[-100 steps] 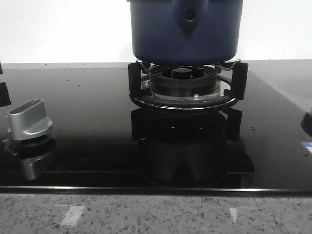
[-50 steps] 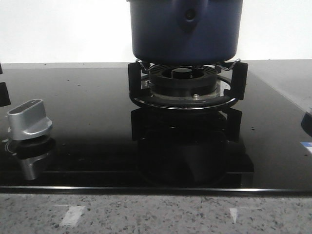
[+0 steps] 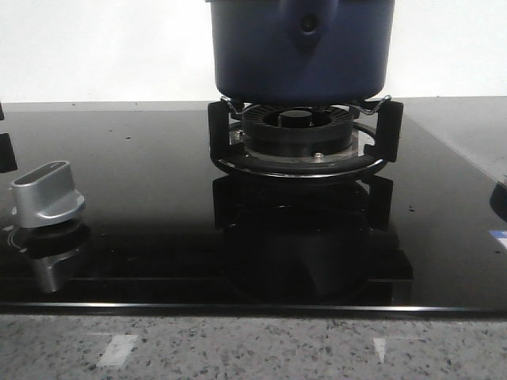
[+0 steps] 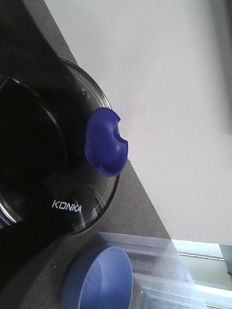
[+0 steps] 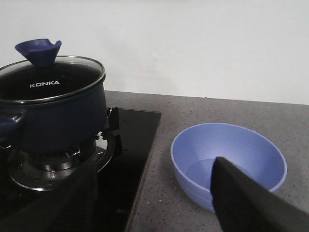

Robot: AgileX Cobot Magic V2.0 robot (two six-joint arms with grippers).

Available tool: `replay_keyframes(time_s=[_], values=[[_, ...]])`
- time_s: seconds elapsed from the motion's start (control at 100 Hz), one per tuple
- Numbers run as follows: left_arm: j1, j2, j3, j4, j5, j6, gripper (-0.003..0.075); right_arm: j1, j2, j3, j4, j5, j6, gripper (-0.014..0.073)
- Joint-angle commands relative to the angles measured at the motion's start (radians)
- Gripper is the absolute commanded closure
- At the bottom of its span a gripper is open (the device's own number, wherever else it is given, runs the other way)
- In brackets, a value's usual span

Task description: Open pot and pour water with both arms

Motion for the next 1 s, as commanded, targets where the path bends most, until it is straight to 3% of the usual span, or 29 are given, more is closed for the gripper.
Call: replay_keyframes(time_s=[0.0,0.36,0.54,0.99], values=[[-0.006,0.001,-0.052,-0.001,-0.078,0.000,0.0241,0.000,0.023,-0.007,0.008,-0.078,-0.007,0.0139],[-0.006,0.024,-0.087,-0.012,-0.055,-0.002,0.0241,0.000,0.023,0.008,0.010,-0.076,-0.007,0.0139],[-0.006,0.024,-0.105,0.063,0.003,-0.002,0.0241,0.000,0.023,0.008,0.010,-0.086,-0.007,0.0139],[-0.006,0.024,-0.105,0.067,-0.029,-0.002,0.0241,0.000,0.023,0.008,0.010,-0.080,-0.007,0.0139]])
